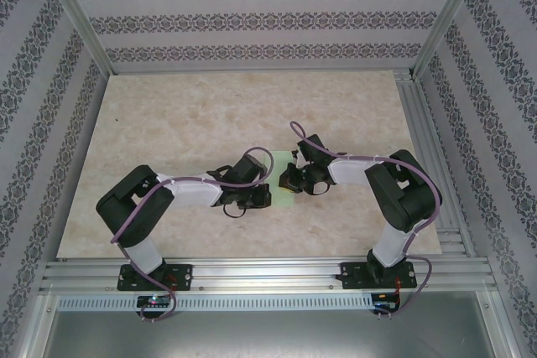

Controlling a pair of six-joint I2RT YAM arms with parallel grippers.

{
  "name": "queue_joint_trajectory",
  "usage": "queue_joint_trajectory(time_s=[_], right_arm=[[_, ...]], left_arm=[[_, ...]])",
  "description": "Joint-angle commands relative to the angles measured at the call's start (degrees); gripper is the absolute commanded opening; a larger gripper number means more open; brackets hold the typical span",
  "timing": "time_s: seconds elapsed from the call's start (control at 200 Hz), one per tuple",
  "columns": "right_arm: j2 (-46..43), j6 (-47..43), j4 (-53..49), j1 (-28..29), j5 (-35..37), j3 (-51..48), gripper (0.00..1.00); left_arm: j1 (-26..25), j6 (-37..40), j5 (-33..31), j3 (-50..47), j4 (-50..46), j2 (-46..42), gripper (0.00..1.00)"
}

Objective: Fold a paper plane with a square sheet of paper (fold left side to right side)
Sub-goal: Fold the triangle a second time at the center of the table.

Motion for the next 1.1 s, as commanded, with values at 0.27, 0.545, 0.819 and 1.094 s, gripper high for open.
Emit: queue_joint_trajectory(time_s=[0.27, 0.545, 0.819, 1.094], right_arm=[[-5.2, -0.5, -1.3, 0.7, -2.1, -0.8, 0.09], [-3.0, 4.3, 3.5, 4.5, -4.2, -2.4, 0.09], [-0.6, 6.7, 5.8, 5.9, -4.4, -3.2, 0.09], [1.3, 6.1, 3.2, 5.6, -1.9, -2.7, 0.09]], left_arm=[[0.1, 0.9, -1.9, -3.7, 0.0, 0.9, 0.08], [0.1, 0.2, -1.6, -4.9, 1.7, 1.0, 0.08], [0.1, 0.1, -1.5, -5.1, 2.0, 1.1, 0.07], [0.1, -0.2, -2.0, -5.4, 2.0, 1.2, 0.07]])
